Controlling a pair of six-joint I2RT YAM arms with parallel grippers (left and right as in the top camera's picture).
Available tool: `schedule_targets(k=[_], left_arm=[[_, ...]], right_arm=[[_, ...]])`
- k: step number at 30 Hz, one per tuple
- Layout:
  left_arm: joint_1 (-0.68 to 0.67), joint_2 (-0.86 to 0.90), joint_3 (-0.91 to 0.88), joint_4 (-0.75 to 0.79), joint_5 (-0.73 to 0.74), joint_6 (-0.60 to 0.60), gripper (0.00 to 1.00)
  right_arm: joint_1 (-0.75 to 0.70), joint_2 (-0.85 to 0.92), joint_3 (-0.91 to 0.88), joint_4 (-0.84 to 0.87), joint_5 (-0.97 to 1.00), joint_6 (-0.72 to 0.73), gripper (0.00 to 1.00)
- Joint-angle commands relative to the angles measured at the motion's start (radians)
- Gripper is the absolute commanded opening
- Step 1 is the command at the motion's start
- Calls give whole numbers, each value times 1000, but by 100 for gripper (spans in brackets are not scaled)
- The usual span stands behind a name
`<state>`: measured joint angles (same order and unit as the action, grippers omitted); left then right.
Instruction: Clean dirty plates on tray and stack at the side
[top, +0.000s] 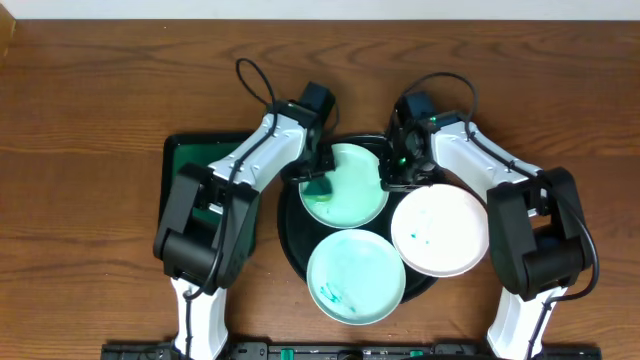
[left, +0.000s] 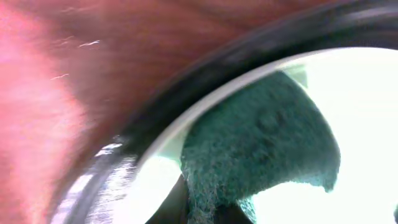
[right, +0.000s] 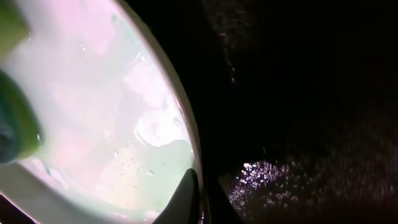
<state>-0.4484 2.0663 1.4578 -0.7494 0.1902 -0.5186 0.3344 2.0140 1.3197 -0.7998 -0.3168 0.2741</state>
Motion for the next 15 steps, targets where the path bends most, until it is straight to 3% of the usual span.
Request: schedule_targets(k=[1, 15], left_arm=[[-60, 44, -19, 50, 136, 40, 7], [-119, 44, -19, 26, 328, 132, 7]], right_arm=[[-15, 12, -4, 6, 58, -1, 1], [-15, 12, -4, 3, 58, -1, 1]])
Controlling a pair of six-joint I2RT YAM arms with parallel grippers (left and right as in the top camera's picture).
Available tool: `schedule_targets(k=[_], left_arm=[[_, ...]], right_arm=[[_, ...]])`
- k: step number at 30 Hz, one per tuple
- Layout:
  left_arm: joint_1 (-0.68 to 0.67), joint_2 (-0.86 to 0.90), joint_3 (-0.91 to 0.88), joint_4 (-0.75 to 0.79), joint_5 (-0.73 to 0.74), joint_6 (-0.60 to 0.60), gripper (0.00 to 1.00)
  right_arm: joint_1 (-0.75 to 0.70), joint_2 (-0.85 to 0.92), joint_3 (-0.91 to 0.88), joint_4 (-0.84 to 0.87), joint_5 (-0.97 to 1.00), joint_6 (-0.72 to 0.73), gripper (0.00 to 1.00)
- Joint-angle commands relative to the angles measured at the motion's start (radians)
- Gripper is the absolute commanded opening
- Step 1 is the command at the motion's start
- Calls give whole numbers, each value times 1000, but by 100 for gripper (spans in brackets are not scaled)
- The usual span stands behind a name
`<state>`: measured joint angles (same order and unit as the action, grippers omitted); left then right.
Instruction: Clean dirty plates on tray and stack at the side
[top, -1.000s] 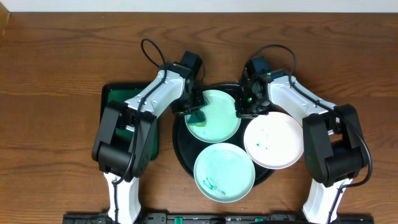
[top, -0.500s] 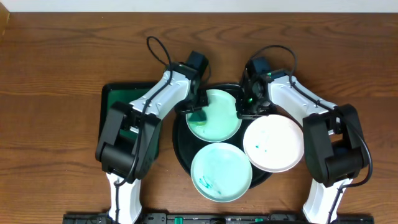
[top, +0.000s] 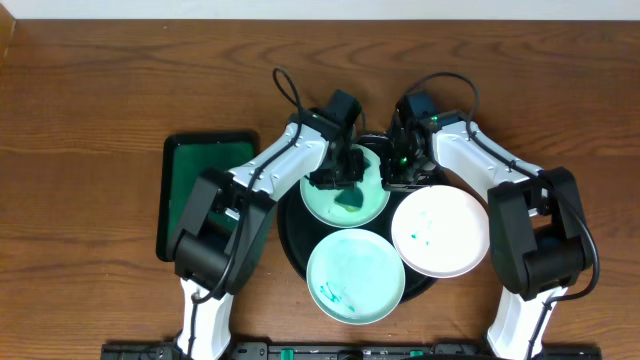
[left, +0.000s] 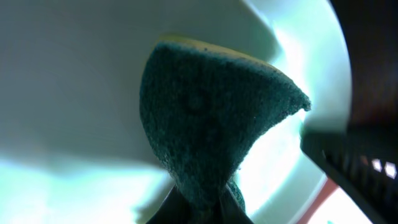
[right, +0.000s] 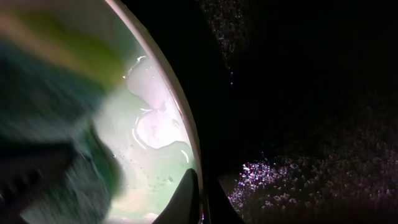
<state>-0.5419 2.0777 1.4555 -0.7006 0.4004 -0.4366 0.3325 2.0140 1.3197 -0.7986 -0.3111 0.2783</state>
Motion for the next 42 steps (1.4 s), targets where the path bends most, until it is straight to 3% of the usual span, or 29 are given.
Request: schedule_targets(k=[1, 6, 17, 32, 36, 42], left_arm=[[-29, 33, -17, -37, 124, 58, 7], [-35, 33, -17, -124, 113, 116, 7], [1, 33, -17, -181, -382, 32, 7], [34, 33, -17, -193, -862, -111, 7], [31, 32, -15, -184, -874, -114, 7], [23, 32, 0, -134, -682, -43, 7]], right_arm=[[-13, 12, -4, 2, 52, -5, 1], [-13, 12, -4, 2, 52, -5, 1], [-13, 12, -4, -3, 53, -6, 1], [-13, 12, -4, -6, 52, -18, 1], [-13, 12, -4, -7, 53, -26, 1], [-13, 12, -4, -10, 53, -26, 1]])
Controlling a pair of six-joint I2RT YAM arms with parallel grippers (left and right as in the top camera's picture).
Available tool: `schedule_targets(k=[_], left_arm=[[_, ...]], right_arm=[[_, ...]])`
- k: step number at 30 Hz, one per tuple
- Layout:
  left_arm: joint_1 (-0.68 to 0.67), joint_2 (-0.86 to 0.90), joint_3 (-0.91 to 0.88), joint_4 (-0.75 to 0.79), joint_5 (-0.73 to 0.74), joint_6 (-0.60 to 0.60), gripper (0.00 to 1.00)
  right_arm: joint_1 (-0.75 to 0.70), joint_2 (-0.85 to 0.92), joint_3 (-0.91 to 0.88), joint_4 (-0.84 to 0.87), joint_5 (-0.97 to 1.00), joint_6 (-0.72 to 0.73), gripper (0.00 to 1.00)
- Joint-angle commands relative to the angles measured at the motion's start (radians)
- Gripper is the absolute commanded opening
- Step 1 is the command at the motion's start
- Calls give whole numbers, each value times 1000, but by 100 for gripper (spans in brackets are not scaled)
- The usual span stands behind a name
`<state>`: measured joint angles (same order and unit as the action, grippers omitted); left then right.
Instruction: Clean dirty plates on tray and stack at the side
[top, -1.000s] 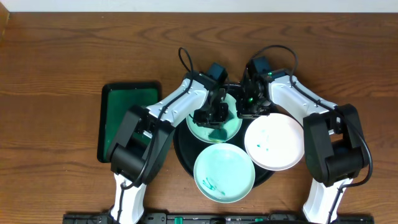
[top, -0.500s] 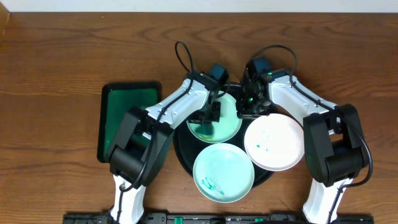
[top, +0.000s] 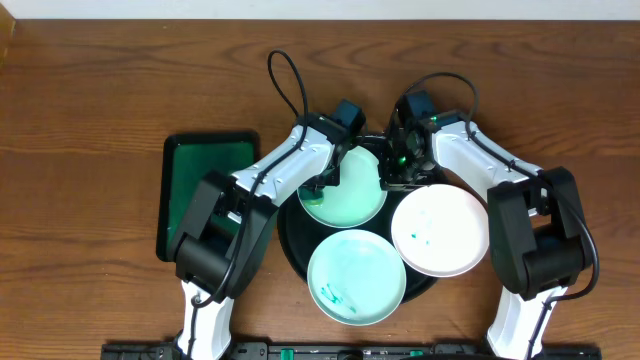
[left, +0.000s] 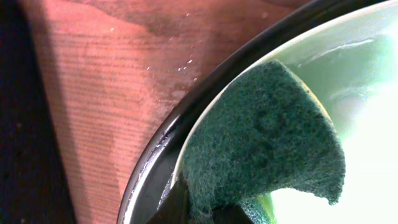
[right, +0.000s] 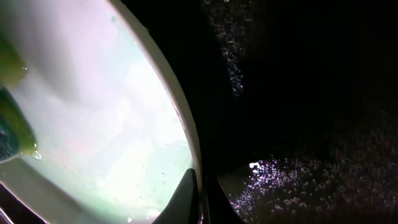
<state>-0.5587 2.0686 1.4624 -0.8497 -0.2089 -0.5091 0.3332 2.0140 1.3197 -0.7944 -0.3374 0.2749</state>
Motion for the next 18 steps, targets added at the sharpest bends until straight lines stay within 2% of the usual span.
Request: schedule_targets(k=[1, 6, 13, 18], left_arm=[[38, 42, -6, 24, -48, 29, 7], [17, 42, -4, 78, 41, 88, 7], [-38, 42, 6, 119, 74, 130, 7], [-71, 42, 23, 164, 154, 180, 8]], right_arm=[[-13, 12, -4, -14, 79, -22, 1], [-12, 12, -4, -18, 80, -23, 1], [-12, 12, -4, -25, 80, -29, 1], [-12, 12, -4, -26, 80, -29, 1]])
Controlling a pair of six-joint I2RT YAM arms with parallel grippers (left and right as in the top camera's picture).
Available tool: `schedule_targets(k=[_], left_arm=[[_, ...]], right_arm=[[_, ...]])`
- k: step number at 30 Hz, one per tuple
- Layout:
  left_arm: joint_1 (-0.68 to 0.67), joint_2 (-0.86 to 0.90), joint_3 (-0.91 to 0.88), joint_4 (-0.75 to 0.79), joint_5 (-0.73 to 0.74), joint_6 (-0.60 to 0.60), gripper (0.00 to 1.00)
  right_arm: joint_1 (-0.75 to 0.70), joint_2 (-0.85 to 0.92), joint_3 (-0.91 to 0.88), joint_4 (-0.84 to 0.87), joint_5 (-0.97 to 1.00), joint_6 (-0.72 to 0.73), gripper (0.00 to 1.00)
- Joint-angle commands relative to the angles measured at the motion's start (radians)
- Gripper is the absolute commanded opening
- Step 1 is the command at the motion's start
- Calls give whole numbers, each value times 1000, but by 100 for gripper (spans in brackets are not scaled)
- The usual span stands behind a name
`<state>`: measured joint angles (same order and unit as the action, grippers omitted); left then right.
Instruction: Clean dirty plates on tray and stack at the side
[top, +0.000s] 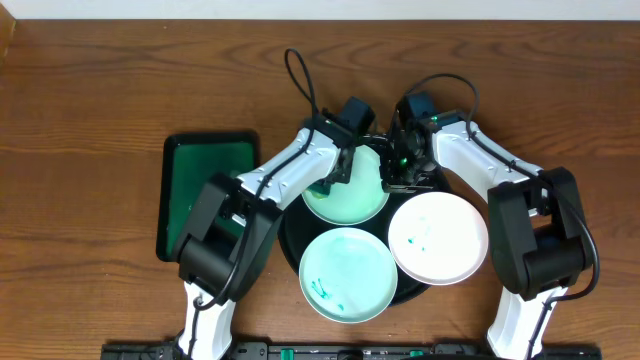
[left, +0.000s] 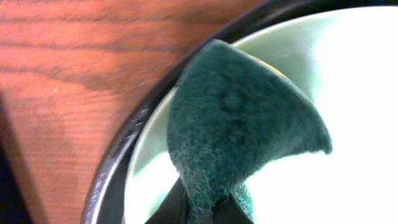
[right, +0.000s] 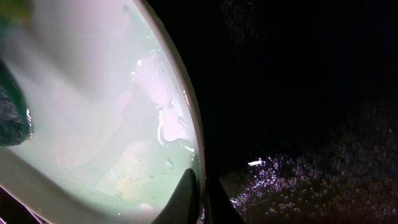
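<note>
Three plates lie on the round black tray (top: 287, 240): a pale green plate (top: 350, 198) at the back, a green-stained plate (top: 346, 275) in front, and a white plate (top: 437, 239) at the right. My left gripper (left: 208, 205) is shut on a dark green sponge (left: 239, 137) pressed on the back plate's left part (left: 348, 112) near its rim. My right gripper (right: 200, 199) is shut on that plate's right rim (right: 194, 124), one finger inside, one outside. Wet film shows on the plate (right: 93, 112).
A dark green rectangular tray (top: 203, 190) lies on the wooden table (top: 90, 110) left of the arms. Both arms crowd the back of the round tray (right: 298, 93). Cables loop over the table behind them.
The sponge in my left gripper has shifted a little on the back plate's left side. The front green plate and the white plate sit slightly lower and more to the left. My right gripper has kept its hold on the rim.
My left gripper held the sponge at the back plate's left edge, then in the plate's middle, then back by the left rim, and now still near that rim. All the while my right gripper stayed shut on the plate's right rim.
</note>
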<state>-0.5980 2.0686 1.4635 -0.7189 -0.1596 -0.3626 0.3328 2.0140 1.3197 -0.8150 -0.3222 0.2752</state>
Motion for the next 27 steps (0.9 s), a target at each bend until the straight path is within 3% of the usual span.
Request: schedule_targets(k=[1, 14, 27], left_arm=[[-36, 42, 26, 43, 127, 34, 7], [-42, 42, 44, 89, 394, 45, 7], [-42, 42, 44, -48, 657, 21, 7]], right_arm=[[-11, 12, -4, -5, 64, -30, 1], [-11, 12, -4, -7, 64, -29, 1], [-11, 12, -4, -8, 64, -29, 1]])
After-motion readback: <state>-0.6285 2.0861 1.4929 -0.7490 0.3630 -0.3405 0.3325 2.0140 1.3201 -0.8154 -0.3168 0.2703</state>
